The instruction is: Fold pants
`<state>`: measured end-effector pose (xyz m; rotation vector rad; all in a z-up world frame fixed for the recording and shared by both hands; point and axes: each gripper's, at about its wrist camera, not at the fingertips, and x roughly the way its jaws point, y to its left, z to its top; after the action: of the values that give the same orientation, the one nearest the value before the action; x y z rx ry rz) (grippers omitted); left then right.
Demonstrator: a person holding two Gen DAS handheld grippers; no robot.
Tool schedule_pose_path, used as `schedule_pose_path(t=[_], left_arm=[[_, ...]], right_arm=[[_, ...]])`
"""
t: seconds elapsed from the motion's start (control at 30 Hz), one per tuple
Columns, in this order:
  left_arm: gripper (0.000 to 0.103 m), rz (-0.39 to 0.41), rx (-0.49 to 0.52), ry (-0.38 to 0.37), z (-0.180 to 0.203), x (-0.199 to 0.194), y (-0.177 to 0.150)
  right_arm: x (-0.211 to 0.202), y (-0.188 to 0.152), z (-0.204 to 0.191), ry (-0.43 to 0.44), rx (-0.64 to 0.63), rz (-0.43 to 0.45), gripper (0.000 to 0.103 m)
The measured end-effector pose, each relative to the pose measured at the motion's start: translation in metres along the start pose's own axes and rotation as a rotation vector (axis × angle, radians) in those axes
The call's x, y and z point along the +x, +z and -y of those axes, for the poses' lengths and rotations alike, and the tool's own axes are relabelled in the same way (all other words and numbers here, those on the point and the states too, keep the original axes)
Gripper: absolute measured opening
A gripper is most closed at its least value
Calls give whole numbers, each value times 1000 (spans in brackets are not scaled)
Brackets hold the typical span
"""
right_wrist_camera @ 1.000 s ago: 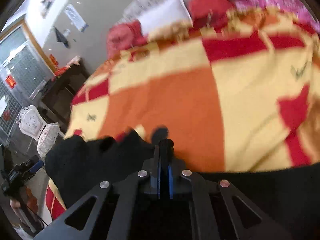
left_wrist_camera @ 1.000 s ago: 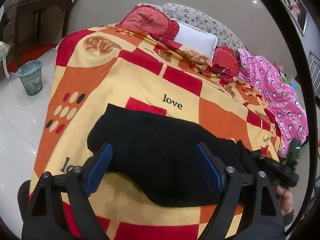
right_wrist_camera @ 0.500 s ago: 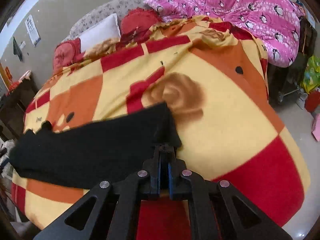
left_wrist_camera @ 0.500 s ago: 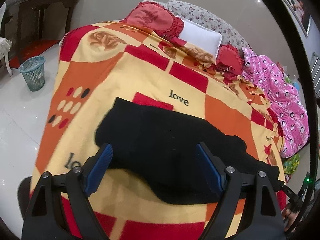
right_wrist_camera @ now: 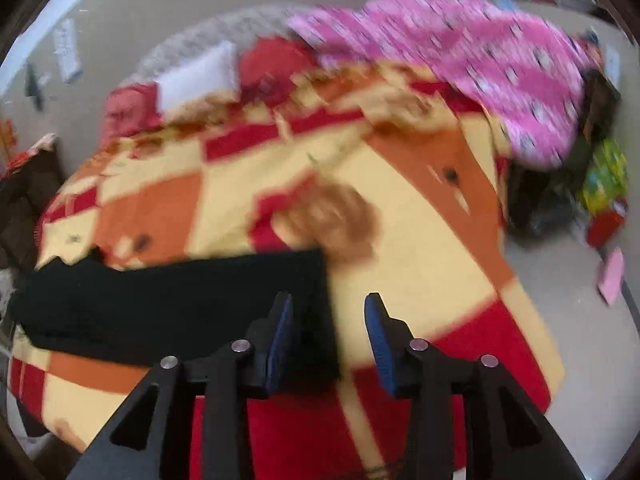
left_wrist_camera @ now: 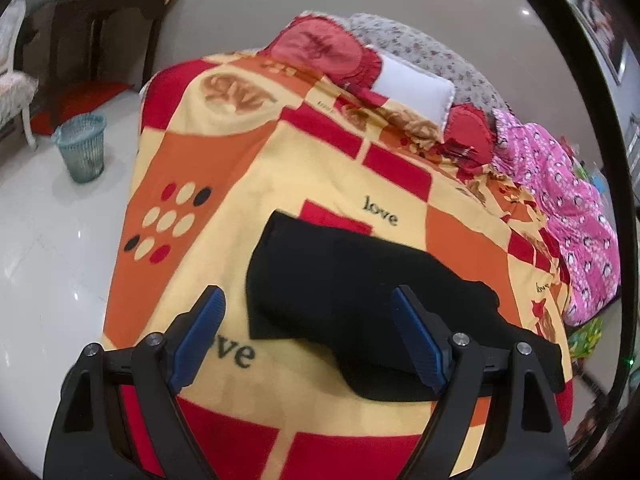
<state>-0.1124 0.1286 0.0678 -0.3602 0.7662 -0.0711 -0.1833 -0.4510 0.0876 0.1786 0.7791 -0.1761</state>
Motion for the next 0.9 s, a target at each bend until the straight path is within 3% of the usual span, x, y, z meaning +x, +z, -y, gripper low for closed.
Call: schedule_pose_path(t=[0.1,0.3,0.53,0.63,0.73,0.9], left_arm=[[85,15,42,-19,16,-2,0],[85,-30,66,-53,32,5,-5],[85,-54,38,-32,30,17,-3],[85,-60,30,-35,31,20,-4],[85,-71,36,-22,34,25,-5],[85,-69,47,-10,39,28,-2]], right_arm=[[15,18,-49,121,-170,0,40],[82,19,-129,157,-502,-123,34],[102,14,-145,219,-731,-200,35],[106,17,-149,272,-763,-264,24],[104,14,-155,273,-841,-301,14],[107,14,-167,201,-937,-325,5]])
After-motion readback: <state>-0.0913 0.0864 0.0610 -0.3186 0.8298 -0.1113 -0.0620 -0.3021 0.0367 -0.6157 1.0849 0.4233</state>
